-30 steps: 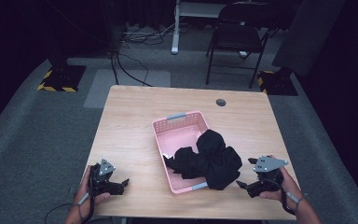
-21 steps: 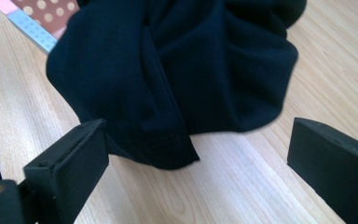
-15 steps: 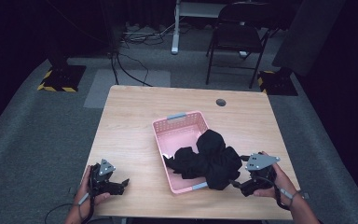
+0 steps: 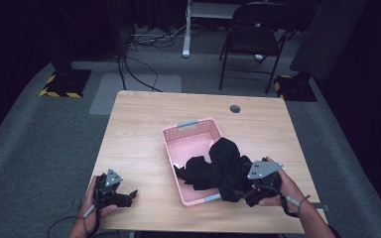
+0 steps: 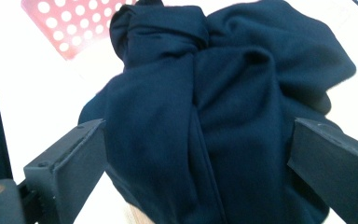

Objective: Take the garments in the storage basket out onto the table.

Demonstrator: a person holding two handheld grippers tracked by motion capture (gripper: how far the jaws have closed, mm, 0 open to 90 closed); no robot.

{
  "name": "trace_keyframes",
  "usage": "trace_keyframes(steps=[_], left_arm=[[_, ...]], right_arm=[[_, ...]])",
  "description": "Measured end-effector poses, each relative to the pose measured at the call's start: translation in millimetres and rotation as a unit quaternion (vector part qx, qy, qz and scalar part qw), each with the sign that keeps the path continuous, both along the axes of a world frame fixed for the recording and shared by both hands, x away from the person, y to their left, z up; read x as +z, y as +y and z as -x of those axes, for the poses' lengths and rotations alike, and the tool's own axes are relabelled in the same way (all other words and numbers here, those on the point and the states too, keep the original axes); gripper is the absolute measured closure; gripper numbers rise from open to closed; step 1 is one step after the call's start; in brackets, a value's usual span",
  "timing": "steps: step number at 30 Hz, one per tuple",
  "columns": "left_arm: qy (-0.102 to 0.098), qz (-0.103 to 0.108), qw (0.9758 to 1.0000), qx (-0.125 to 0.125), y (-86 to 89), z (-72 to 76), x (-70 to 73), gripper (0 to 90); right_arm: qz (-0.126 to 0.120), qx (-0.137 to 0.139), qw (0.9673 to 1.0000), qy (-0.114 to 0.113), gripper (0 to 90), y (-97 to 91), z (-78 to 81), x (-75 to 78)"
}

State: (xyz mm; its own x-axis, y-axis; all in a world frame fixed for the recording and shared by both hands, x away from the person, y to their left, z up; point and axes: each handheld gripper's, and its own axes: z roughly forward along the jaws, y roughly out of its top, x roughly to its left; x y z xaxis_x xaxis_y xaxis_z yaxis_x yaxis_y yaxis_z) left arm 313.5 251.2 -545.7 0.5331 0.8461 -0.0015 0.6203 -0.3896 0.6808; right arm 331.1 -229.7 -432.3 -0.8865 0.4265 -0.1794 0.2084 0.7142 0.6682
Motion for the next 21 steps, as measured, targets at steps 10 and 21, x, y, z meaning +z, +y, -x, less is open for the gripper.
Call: trace_keyframes(steps=[10,21], left_arm=[[0.0,0.001,1.0,0.0,0.0,0.0,-0.1,0.0],[0.001,0.0,1.0,0.0,0.1,-0.1,0.1,0.0]], right_arm=[[0.025,0.012,0.9996,0.009,4.4,20.1,-8.5,-0.8],[0.054,0.021,0.9982,0.015,3.4,41.7,-19.2,-2.5]])
